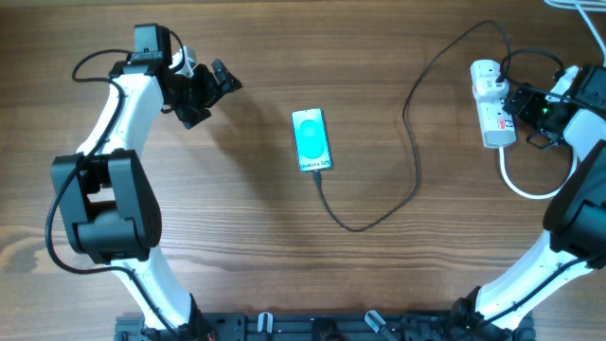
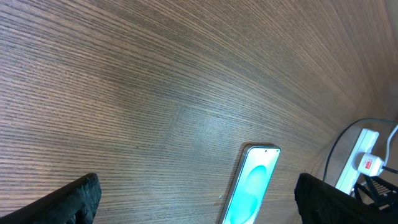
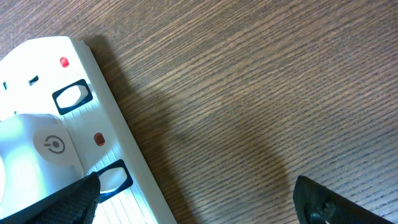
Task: Plug charger to phone and switch on socket
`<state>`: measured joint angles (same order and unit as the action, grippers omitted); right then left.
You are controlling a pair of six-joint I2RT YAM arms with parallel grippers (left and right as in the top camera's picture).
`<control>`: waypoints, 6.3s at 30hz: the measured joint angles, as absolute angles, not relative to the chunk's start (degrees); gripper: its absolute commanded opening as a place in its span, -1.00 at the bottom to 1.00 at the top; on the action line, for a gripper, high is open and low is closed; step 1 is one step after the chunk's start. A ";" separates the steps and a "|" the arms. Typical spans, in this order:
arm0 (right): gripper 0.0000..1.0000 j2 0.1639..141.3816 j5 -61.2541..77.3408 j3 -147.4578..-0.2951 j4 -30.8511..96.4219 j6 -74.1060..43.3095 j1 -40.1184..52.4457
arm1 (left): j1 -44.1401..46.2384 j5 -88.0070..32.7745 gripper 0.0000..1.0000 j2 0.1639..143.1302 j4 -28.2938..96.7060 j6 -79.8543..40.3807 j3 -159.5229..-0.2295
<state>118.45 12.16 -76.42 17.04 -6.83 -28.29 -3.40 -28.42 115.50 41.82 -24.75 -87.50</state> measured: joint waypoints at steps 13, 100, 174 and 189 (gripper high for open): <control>1.00 118.48 7.38 -76.42 16.60 -5.72 -26.70 | -3.40 -28.42 1.00 115.50 41.85 -24.75 -87.50; 0.99 106.19 2.44 -76.25 36.58 -2.20 -21.08 | 10.87 -10.59 1.00 55.18 12.53 -24.53 -37.50; 0.99 106.19 2.44 -76.25 36.60 -2.20 -21.08 | 10.87 0.19 1.00 0.56 4.10 -15.73 -0.58; 0.99 106.19 2.44 -76.25 36.60 -2.20 -21.08 | 10.87 0.19 1.00 0.56 4.10 -15.73 -0.58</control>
